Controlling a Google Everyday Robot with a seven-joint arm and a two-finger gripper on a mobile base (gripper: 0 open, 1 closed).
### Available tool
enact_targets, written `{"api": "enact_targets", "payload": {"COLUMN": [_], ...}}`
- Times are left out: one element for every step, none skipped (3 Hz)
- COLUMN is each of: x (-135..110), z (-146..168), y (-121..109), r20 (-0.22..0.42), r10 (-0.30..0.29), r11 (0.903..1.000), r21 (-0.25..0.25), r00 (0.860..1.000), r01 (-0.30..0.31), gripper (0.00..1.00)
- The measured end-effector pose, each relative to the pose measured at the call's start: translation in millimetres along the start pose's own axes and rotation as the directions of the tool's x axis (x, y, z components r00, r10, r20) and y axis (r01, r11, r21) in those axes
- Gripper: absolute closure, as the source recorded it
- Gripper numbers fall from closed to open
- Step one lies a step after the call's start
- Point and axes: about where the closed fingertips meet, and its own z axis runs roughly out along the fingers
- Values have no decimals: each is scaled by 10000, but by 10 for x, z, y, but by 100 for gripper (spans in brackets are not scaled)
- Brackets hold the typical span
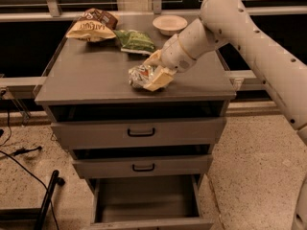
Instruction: Pick 7up can from bottom drawer and place on counter
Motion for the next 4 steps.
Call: {"api": "enact_targets", "payload": {"x": [0, 0, -1, -1], "z": [1, 1, 5, 5], "y": [0, 0, 1, 1], "r20": [0, 0, 3, 3], "r10": [0, 0, -2, -2], "r11": [10000, 10000, 10000, 10000], "r21": [-1, -1, -8, -8], "r00": [10000, 10000, 10000, 10000], "r01": [0, 0, 2, 2], "gripper": [35, 12, 0, 0]}}
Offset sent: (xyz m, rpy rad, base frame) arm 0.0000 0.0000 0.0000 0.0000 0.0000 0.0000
